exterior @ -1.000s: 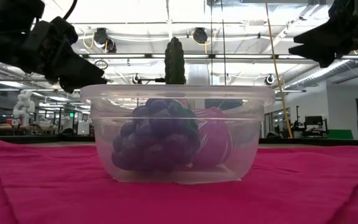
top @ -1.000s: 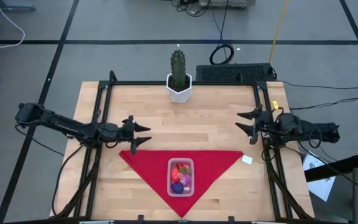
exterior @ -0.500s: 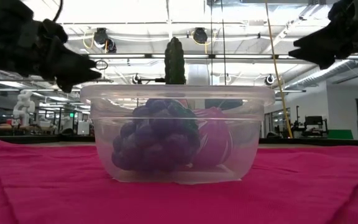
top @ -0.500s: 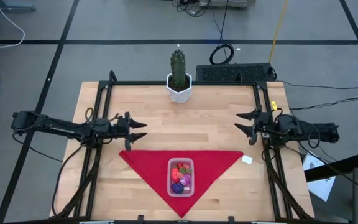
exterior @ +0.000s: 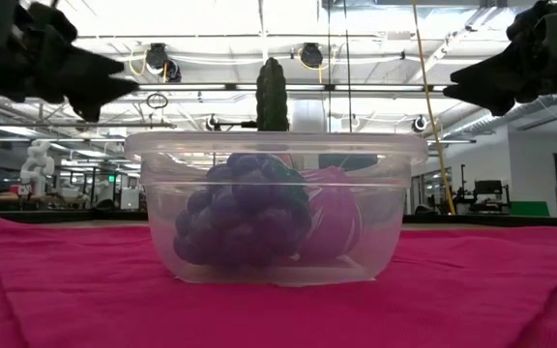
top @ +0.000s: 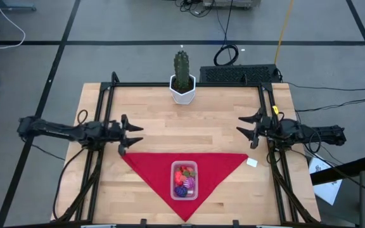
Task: Pick and placing Produce into tupperware
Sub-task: Return to Home Position
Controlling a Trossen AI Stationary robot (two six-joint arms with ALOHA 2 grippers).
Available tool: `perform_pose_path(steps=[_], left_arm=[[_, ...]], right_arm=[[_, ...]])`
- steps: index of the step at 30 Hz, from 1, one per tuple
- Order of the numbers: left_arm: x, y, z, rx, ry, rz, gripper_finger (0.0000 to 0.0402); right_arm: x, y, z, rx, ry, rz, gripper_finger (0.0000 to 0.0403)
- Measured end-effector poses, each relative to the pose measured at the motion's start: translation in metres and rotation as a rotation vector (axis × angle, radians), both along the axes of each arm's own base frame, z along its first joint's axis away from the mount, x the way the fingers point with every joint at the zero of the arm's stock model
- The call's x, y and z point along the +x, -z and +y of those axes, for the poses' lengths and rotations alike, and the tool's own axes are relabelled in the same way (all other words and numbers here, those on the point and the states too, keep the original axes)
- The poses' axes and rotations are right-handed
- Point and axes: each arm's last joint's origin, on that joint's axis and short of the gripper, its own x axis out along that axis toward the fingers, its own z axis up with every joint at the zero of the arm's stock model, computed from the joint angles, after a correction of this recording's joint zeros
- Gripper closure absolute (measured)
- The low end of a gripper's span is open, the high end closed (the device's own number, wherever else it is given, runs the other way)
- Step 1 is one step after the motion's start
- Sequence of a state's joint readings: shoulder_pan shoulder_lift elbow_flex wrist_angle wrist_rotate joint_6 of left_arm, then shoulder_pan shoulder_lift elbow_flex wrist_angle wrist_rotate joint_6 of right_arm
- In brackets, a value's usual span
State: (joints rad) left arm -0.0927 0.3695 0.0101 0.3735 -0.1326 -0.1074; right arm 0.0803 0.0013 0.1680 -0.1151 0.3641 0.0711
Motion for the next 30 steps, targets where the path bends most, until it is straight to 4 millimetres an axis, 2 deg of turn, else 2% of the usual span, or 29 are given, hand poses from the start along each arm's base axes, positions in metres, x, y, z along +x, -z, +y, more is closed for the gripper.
perform_pose_path(steps=[5,8,13,20,30], left_arm=[[-0.012,-0.005,-0.003,0.035,0.024,0.014,0.0190],[-0.023,-0.018,-0.002,0.038,0.005,0.053,0.0190],[-0.039,-0.041,-0.002,0.092,0.000,-0.007,0.0190],[-0.035,-0.018,-0.005,0.058,-0.044,0.123,0.0190],[-0.036,-0.016,-0.009,0.066,-0.021,0.101,0.0190]], right_arm=[[0.000,-0.006,0.000,-0.062,0.000,-0.039,0.0183],[0.000,-0.007,0.000,-0.079,0.000,-0.047,0.0183],[0.000,-0.008,0.000,-0.089,0.001,-0.055,0.0183],[0.000,-0.008,0.000,-0.117,0.005,-0.052,0.0183],[-0.001,-0.015,0.000,-0.166,0.015,-0.102,0.0183]])
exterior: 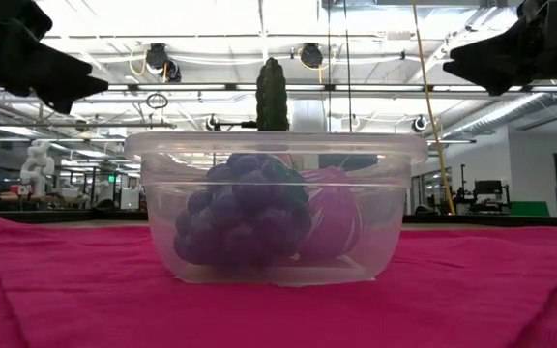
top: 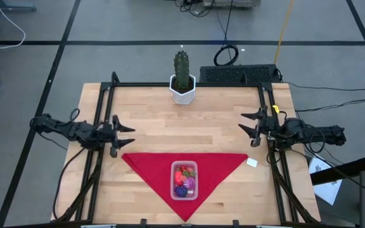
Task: Pick and placing Produce into tupperware
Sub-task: Return to Home Position
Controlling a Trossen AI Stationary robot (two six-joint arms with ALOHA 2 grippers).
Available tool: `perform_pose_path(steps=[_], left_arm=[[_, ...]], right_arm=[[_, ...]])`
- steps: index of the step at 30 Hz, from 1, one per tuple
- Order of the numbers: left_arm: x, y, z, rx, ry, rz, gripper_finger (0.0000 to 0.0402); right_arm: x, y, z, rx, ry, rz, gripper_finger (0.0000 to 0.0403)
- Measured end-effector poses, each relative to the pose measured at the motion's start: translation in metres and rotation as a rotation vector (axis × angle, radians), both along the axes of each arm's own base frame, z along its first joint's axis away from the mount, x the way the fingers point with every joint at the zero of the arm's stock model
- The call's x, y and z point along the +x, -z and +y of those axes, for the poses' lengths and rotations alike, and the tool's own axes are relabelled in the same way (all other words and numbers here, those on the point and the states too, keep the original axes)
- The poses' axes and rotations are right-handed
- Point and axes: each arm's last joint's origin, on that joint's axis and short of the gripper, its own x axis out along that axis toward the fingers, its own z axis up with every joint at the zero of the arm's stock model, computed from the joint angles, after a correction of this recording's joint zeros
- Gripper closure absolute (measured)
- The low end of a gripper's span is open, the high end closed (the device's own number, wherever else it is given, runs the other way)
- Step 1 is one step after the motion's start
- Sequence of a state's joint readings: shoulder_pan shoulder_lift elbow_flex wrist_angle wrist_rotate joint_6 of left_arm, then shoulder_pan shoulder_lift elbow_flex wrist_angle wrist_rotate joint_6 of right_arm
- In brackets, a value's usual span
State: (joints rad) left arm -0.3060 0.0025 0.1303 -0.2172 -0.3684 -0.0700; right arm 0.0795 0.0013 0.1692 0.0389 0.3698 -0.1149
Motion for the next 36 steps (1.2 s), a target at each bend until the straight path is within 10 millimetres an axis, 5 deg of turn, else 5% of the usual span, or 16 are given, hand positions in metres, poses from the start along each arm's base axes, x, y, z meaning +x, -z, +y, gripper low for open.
perform_pose_path(steps=[17,27,36], left_arm=[[0.003,0.012,-0.009,-0.059,0.081,-0.009,0.0190],[0.002,0.008,-0.014,-0.192,0.181,-0.041,0.0190],[0.002,0.008,-0.015,-0.245,0.199,-0.038,0.0190]], right_arm=[[0.005,0.030,0.002,0.084,-0.053,0.163,0.0183],[0.007,0.035,0.010,0.028,-0.313,0.196,0.0183],[0.007,0.033,0.010,0.148,-0.331,0.145,0.0183]])
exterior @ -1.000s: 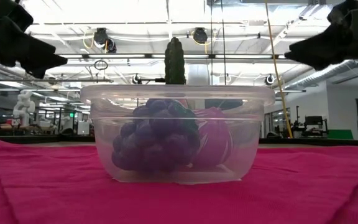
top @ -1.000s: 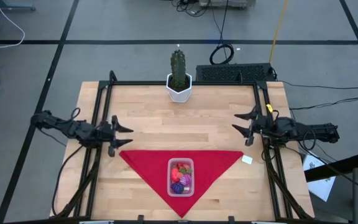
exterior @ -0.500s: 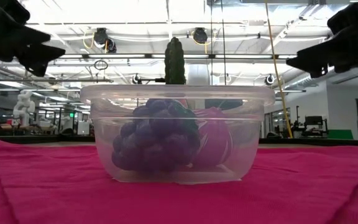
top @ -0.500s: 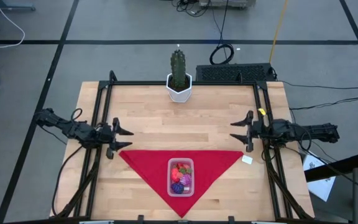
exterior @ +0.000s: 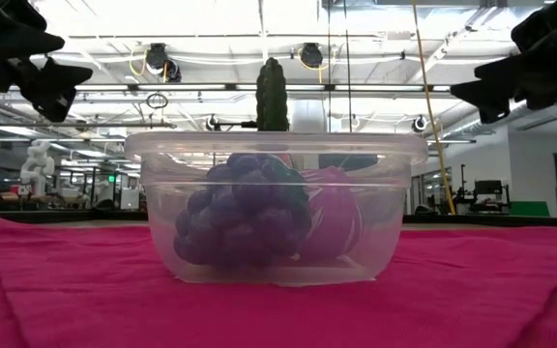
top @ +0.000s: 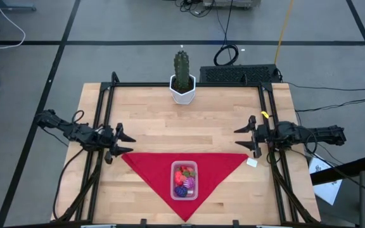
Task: Pick and placing Produce into tupperware
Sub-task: Return to Home Position
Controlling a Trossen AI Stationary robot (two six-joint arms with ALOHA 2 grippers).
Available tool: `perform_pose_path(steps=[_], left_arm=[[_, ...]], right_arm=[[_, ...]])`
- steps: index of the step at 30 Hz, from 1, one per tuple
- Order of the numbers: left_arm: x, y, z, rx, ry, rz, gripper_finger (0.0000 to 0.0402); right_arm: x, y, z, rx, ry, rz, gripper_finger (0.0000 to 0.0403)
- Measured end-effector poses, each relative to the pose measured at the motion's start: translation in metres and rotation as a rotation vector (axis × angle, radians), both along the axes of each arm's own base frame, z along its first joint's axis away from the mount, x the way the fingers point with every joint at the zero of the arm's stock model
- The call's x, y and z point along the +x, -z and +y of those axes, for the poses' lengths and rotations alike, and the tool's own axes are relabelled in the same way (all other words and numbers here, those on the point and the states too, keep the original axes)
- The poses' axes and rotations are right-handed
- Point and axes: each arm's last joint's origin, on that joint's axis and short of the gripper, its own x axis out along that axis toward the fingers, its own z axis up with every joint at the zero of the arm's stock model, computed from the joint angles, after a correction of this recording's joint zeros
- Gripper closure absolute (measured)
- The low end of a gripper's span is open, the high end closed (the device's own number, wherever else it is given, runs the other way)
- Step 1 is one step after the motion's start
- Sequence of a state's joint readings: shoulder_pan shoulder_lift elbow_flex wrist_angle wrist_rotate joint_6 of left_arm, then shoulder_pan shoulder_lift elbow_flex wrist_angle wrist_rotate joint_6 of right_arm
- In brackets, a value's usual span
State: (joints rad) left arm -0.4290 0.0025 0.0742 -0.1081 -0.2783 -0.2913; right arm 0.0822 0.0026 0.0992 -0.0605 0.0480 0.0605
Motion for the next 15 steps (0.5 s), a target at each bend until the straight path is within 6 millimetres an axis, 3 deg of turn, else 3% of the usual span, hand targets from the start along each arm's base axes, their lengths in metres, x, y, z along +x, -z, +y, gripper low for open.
perform_pose_path(steps=[15], left_arm=[[0.0000,0.0000,0.0000,-0.001,0.000,0.000,0.0190]], right_arm=[[0.0003,-0.0023,0.0000,0.008,0.002,-0.028,0.0183]])
